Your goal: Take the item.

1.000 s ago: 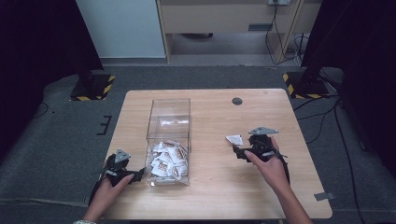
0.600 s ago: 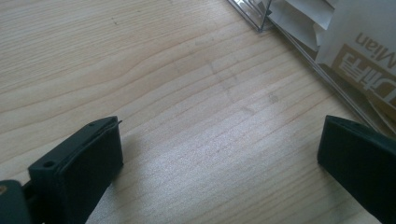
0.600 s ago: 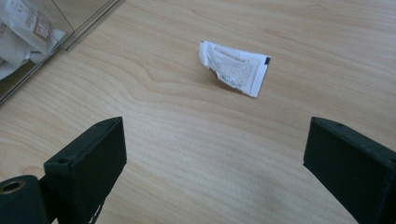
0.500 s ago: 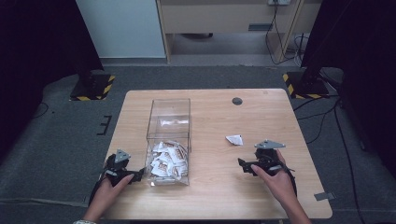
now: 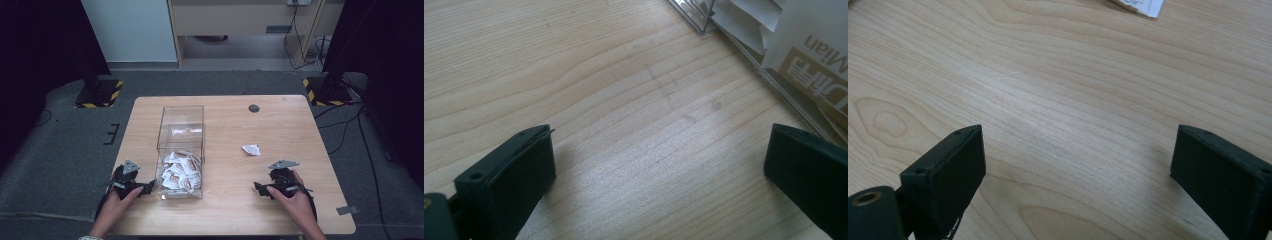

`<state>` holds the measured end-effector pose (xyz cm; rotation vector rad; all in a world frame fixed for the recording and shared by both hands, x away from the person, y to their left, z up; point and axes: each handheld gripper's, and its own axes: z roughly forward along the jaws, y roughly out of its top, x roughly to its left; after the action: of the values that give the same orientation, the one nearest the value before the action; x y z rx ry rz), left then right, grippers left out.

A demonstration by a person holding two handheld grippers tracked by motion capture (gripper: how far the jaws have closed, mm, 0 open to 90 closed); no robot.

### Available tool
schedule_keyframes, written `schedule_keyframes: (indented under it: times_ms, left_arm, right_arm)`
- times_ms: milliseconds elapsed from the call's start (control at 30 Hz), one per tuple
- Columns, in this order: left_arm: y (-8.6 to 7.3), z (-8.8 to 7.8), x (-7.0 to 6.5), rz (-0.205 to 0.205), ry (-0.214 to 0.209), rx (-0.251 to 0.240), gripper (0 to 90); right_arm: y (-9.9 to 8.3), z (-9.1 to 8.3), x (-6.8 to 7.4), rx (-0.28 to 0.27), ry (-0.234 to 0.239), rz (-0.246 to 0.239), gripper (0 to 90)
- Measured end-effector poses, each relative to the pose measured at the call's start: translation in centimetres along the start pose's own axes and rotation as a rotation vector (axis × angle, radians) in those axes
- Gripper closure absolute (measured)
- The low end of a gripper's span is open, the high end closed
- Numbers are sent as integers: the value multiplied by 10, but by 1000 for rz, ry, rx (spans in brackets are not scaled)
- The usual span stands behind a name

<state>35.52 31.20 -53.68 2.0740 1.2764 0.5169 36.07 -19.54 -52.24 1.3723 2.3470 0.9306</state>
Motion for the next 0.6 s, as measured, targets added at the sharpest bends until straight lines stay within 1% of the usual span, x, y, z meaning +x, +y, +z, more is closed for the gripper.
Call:
schedule_keyframes:
  times_ms: [67,167,267,367,500,600]
  left_arm:
    - [0,0,0,0,0,0,0]
    - [0,0,0,0,0,0,0]
    - [0,0,0,0,0,0,0]
    - [0,0,0,0,0,0,0]
    - [0,0,0,0,0,0,0]
    - [0,0,0,0,0,0,0]
  right_arm:
    - [0,3,3,5,1,-3,77]
    - [2,10,11,13,2,-30,59]
    - [5,13,17,9,17,-39,58]
    - [4,17,22,3,7,-64,42]
    - [2,20,26,-18,-26,-83,12]
    - [-1,22,27,-53,-24,-90,3]
